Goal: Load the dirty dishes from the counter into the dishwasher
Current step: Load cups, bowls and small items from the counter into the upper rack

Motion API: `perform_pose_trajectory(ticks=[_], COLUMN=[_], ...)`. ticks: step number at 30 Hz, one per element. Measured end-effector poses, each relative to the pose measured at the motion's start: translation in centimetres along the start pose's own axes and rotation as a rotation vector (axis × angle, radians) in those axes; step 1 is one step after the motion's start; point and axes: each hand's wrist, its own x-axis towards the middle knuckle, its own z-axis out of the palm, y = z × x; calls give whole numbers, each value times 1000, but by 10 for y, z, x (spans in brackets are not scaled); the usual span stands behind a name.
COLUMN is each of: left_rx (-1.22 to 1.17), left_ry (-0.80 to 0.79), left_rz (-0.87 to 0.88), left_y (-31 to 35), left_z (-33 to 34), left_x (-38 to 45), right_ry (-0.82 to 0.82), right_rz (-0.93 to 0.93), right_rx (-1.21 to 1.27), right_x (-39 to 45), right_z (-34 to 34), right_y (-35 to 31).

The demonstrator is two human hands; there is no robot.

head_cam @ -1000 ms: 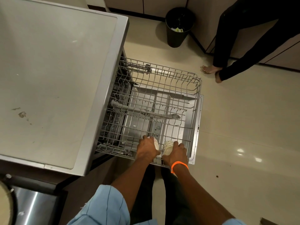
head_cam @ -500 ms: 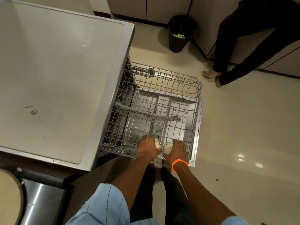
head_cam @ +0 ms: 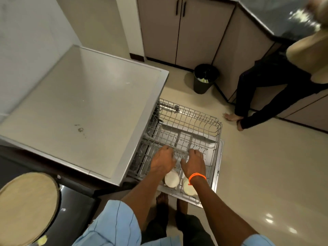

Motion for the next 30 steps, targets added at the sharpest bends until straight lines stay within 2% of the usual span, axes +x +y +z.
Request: perform_pose_trajectory(ticks=[7, 12, 18, 25, 30], left_rx=[-115, -164, -184, -239, -260], left_ry=[149, 300, 474, 644, 771], left_rz=[-52, -135, -350, -649, -835], left_y=[1, -12, -36, -72, -92], left_z=[-44, -68, -91, -88, -77], left_x=[-29, -70, -148, -261, -347], right_ry=[21, -11, -69, -163, -258], right_rz=[-158, -368, -625, -920, -1065], right_rx=[0, -2, 5, 19, -14], right_x=[-7, -21, -57, -127, -186], right_z=[-27, -38, -35, -15, 11], right_y=[-38, -71, -120, -171, -208])
